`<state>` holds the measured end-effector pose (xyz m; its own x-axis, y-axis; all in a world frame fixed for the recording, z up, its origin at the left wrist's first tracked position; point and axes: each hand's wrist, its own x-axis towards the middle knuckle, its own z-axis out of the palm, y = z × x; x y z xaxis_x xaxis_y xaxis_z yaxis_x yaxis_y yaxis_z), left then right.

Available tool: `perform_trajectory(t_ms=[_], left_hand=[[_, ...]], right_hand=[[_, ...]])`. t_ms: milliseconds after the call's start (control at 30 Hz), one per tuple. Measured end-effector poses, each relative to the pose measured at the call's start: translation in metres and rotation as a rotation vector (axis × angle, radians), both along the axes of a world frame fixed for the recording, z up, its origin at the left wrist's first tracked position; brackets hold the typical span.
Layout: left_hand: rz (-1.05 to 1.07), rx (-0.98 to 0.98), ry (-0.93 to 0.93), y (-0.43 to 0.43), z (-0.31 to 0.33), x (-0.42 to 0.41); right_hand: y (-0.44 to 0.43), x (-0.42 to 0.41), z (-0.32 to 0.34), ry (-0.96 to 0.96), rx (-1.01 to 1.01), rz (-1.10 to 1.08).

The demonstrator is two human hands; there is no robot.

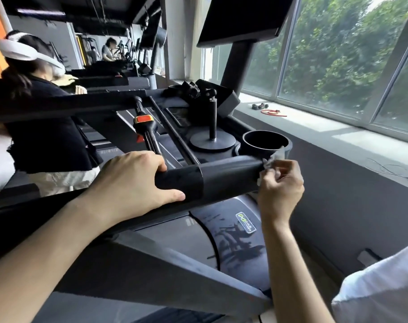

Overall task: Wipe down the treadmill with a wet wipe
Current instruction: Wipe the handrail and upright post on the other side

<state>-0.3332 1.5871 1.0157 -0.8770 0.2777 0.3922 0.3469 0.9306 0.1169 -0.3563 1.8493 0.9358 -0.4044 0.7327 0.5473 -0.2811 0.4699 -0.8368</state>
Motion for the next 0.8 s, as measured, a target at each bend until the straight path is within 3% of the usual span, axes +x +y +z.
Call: perform_trajectory(t_ms=[167,233,300,400,467,533,633,700,800], left_hand=[[-0.018,-0.011,0.041,0.002,-0.003,0.0],[-0.019,-0.012,0.066,0.002,-0.003,0.002],[-0.026,0.006,0.086,0.003,-0.006,0.002],[-0.023,0.022,0.109,0.004,-0.011,0.002],[-0.015,0.019,0.139,0.005,-0.014,0.001],[-0.008,0.032,0.153,0.006,-0.015,0.001],[-0.005,0.036,0.195,0.008,-0.02,0.003],[0.0,0.048,0.211,0.008,-0.022,0.004],[0.006,0.055,0.211,0.009,-0.023,0.003]], right_hand=[[-0.076,0.016,0.001,0.071,0.435,0.301],[-0.07,0.016,0.002,0.072,0.545,0.365],[-0.034,0.005,0.001,0.071,0.503,0.253],[0.015,-0.009,-0.002,0.061,0.283,0.029],[0.003,-0.009,-0.005,0.075,0.181,-0.023],[-0.032,0.0,-0.014,0.113,0.151,0.073],[-0.072,0.023,-0.038,0.121,0.344,0.324],[-0.061,0.024,-0.043,0.117,0.42,0.373],[-0.011,0.001,-0.035,0.148,0.143,0.234]])
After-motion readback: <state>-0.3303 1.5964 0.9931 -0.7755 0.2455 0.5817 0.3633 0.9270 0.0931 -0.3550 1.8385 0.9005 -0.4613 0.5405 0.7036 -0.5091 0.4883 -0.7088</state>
